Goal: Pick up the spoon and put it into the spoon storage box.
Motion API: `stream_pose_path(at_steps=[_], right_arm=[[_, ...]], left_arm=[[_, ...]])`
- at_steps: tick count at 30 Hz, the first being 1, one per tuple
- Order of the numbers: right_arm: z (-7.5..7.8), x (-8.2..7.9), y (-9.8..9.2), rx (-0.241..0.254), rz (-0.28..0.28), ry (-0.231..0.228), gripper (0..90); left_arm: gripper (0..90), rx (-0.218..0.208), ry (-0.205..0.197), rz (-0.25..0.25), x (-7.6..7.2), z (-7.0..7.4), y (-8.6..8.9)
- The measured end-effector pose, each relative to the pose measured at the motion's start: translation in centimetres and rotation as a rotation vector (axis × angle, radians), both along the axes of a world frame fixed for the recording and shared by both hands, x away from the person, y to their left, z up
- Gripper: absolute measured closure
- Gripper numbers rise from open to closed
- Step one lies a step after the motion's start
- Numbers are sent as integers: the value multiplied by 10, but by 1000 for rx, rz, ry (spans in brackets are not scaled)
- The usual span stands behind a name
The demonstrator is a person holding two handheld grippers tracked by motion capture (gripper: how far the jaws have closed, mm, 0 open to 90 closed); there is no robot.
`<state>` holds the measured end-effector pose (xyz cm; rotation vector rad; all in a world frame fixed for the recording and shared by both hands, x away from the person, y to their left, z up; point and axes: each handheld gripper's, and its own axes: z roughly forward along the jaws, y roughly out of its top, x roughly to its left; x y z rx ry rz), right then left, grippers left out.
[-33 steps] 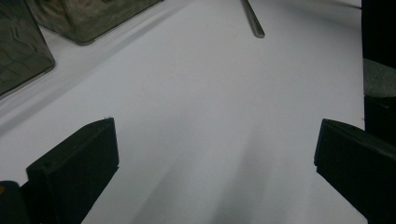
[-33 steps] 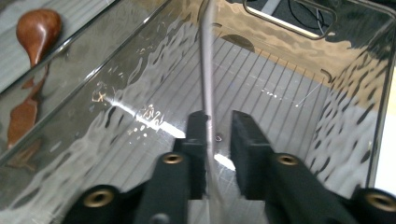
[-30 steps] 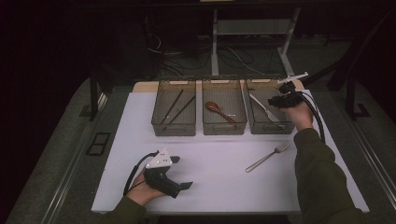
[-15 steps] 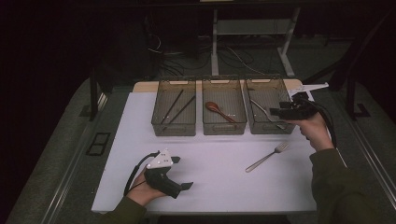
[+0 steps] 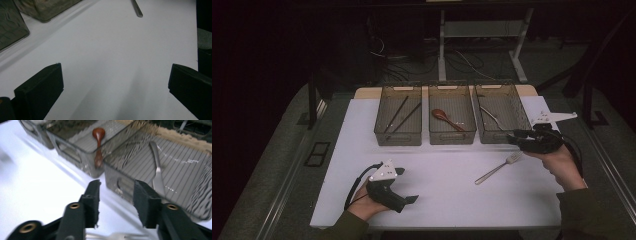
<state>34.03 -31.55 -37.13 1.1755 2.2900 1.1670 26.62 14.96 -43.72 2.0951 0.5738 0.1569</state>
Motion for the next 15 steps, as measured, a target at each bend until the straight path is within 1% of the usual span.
stream_pose_path(at_steps=[2, 3, 6, 7, 10, 11, 15], right_arm=[[-6, -2, 0, -25, 8, 12, 685], [-9, -2, 0, -40, 5, 12, 711], [-21, 2, -2, -70, 5, 48, 805], [-25, 3, -1, -93, 0, 61, 828], [-36, 10, 0, -136, -5, 91, 898], [-39, 12, 1, -157, -10, 92, 899], [-47, 19, 5, -187, -24, 114, 900]], left_arm=[[0, 0, 0, -1, 0, 0, 0], [0, 2, -1, -1, 0, -1, 0], [0, 4, -1, 0, 0, 0, 0], [0, 4, -1, 0, 0, 0, 1], [0, 7, -2, -2, 0, -1, 0], [0, 8, -3, -4, 0, -1, 0], [0, 8, -1, -10, 0, -1, -1]])
